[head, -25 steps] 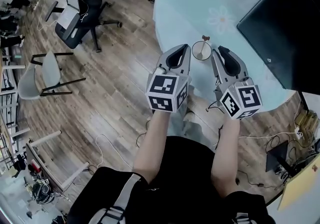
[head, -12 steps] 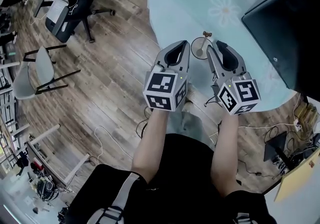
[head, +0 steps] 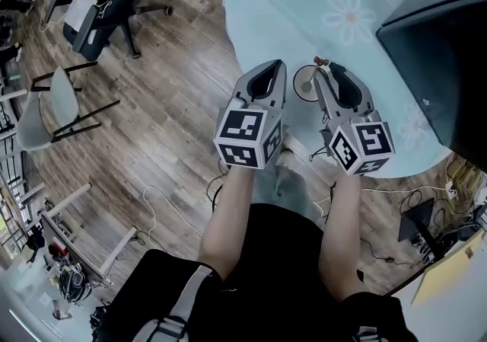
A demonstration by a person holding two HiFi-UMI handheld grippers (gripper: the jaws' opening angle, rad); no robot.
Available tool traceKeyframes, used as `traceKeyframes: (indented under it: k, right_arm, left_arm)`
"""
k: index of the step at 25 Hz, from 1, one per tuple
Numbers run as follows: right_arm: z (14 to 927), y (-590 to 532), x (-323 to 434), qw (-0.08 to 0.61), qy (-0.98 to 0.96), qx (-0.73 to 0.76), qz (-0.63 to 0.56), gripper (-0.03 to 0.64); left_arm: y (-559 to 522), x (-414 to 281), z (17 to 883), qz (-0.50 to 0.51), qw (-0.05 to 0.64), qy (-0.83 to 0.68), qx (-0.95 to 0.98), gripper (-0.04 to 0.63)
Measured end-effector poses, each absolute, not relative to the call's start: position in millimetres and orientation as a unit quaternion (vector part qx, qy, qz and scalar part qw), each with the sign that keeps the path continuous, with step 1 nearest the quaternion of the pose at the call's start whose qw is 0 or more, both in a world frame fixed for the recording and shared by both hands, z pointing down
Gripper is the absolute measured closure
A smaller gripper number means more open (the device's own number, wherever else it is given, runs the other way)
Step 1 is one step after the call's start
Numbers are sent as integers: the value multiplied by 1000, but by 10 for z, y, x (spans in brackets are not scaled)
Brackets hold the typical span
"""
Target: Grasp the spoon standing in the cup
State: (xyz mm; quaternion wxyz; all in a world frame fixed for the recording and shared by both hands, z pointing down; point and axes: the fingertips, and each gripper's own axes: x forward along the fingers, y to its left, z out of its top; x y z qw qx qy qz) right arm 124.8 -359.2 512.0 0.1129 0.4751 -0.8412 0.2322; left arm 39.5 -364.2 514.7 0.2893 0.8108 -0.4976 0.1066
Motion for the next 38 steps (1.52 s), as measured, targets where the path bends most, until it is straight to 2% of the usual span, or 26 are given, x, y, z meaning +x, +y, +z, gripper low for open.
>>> traceKeyframes:
  k: [10,18,24,30,35,38]
  right_arm:
    - [5287,-3725,1223,126,-838,471,246,482]
    - [5303,-3721,1216,129,-835,478,240,561]
    - [5200,-3650,1232,126,-834,483,236,565]
    - [4941,-3601,1269,104,-839,490,215,565]
    - [4566,-3573,1293,40,-851,489,189,565]
    - [4390,-3549,1296,26,-855,489,171,565]
  left_arm:
    - [-3788,247,5274,119,298,-509,798,586]
    - [-3796,304,5251,118,295,-503,804,586]
    - [-3722,289,5154,115,286,-506,806,586]
    - [-3654,330,4936,104,266,-508,813,586]
    - [-3587,349,4726,93,247,-508,820,586]
    - [-3546,362,4611,86,235,-508,824,586]
